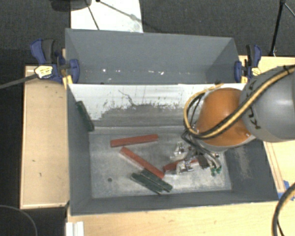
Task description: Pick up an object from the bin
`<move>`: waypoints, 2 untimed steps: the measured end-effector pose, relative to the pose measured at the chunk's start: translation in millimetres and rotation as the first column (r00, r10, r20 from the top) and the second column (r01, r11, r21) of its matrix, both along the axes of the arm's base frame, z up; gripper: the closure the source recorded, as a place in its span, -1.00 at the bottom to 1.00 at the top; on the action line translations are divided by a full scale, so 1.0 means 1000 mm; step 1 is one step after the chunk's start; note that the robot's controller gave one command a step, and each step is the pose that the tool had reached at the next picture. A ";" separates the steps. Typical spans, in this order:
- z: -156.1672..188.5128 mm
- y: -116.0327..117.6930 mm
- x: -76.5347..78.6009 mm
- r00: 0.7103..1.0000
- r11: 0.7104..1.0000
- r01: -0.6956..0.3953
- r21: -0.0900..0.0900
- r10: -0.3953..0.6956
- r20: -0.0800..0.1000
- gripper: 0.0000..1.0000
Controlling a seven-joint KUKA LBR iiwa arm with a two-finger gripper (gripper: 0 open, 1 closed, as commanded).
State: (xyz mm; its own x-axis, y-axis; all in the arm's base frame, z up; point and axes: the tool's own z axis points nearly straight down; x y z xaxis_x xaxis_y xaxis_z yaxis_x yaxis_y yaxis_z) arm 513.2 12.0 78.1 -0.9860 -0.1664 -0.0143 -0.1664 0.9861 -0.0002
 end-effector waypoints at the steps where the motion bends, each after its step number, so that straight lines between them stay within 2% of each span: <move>1: 0.000 0.000 0.000 1.000 1.000 0.000 0.000 0.000 0.000 1.00; 2: 0.027 0.007 0.002 1.000 1.000 -0.011 -0.002 0.011 -0.016 1.00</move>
Offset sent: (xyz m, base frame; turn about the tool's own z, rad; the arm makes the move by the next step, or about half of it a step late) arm 0.0062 0.0113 0.0454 -0.0157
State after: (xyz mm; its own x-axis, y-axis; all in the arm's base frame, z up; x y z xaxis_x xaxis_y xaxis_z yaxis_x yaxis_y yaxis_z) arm 515.1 18.6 104.8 -0.9842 -0.1769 0.0019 -0.1769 0.9842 0.0006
